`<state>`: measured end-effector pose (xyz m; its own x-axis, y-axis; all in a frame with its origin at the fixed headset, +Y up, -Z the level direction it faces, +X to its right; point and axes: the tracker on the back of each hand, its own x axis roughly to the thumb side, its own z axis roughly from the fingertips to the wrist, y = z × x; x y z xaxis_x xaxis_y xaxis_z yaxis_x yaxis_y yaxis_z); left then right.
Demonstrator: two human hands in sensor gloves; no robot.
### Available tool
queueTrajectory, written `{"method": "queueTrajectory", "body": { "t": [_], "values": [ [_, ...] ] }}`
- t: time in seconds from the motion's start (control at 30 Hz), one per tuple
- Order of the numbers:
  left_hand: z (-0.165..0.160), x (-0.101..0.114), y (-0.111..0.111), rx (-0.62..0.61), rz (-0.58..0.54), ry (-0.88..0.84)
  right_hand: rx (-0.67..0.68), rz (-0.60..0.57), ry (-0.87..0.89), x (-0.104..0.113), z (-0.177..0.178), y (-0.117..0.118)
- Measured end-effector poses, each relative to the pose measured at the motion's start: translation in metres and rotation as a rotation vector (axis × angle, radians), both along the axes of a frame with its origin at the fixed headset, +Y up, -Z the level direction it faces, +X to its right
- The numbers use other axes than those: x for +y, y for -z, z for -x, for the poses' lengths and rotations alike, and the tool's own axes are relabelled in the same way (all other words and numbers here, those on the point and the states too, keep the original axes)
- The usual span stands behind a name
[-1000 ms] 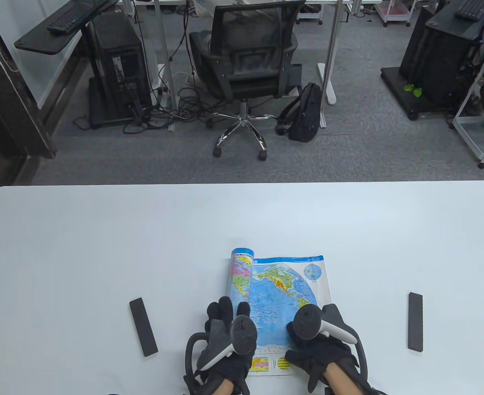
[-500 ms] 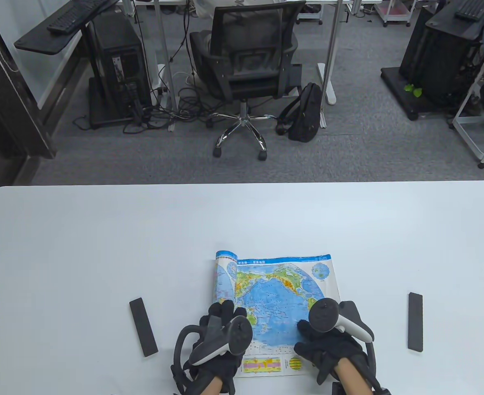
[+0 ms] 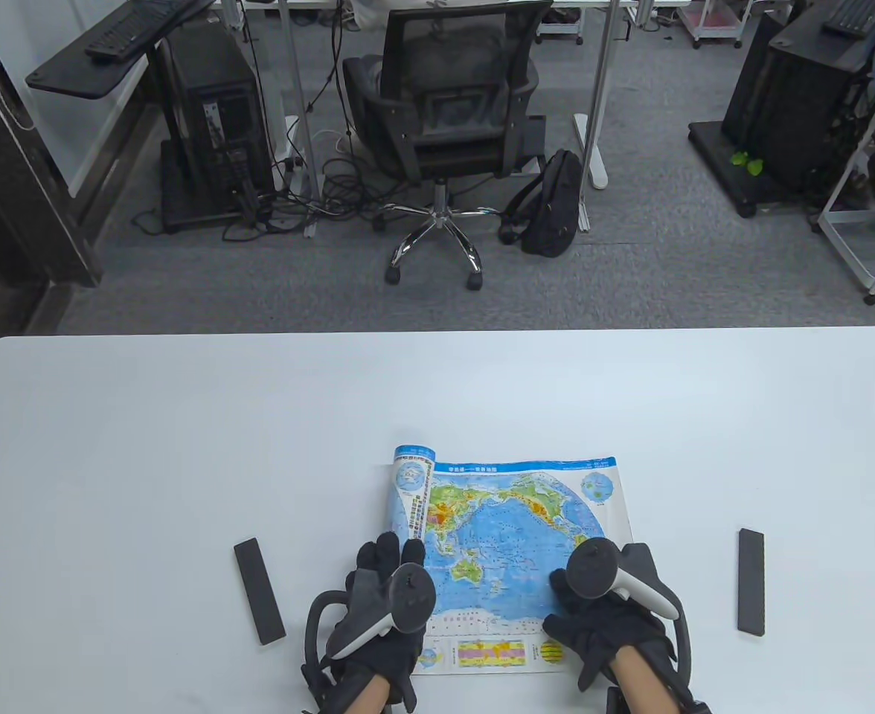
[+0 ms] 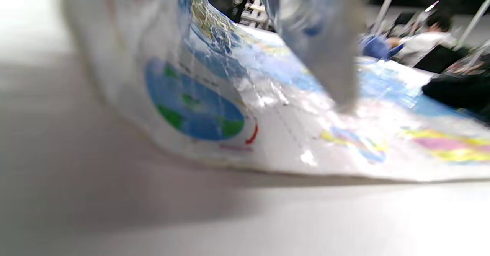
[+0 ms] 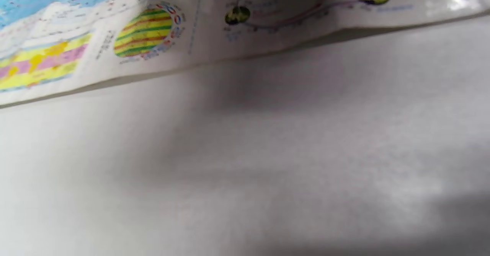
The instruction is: Unroll map and secure with paperweights
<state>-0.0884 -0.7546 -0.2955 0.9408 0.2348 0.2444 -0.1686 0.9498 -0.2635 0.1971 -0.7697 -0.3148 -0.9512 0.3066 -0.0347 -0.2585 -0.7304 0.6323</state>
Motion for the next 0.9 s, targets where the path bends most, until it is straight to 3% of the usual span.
{"method": "queueTrajectory", "body": {
  "t": [0.13, 0.23, 0.53, 0.67, 0.9],
  "values": [
    [-0.003, 0.01, -0.001, -0.129, -0.089, 0.078, -0.02, 0.003, 0.028, 0.001, -0.007, 0.001],
    [-0.005, 0.014, -0.003, -0.132, -0.11, 0.15, -0.02, 0.005, 0.028, 0.001, -0.007, 0.001],
    [0.022, 0.009, -0.001, 0.102, 0.069, 0.222, -0.034, 0.005, 0.04, 0.001, -0.01, 0.001],
    [0.033, -0.006, 0.003, 0.143, 0.204, 0.181, -0.04, 0.005, 0.051, 0.001, -0.012, 0.001],
    [0.028, -0.016, 0.007, 0.14, 0.238, 0.191, -0.033, -0.022, -0.076, 0.0, -0.008, 0.0]
  ]
}}
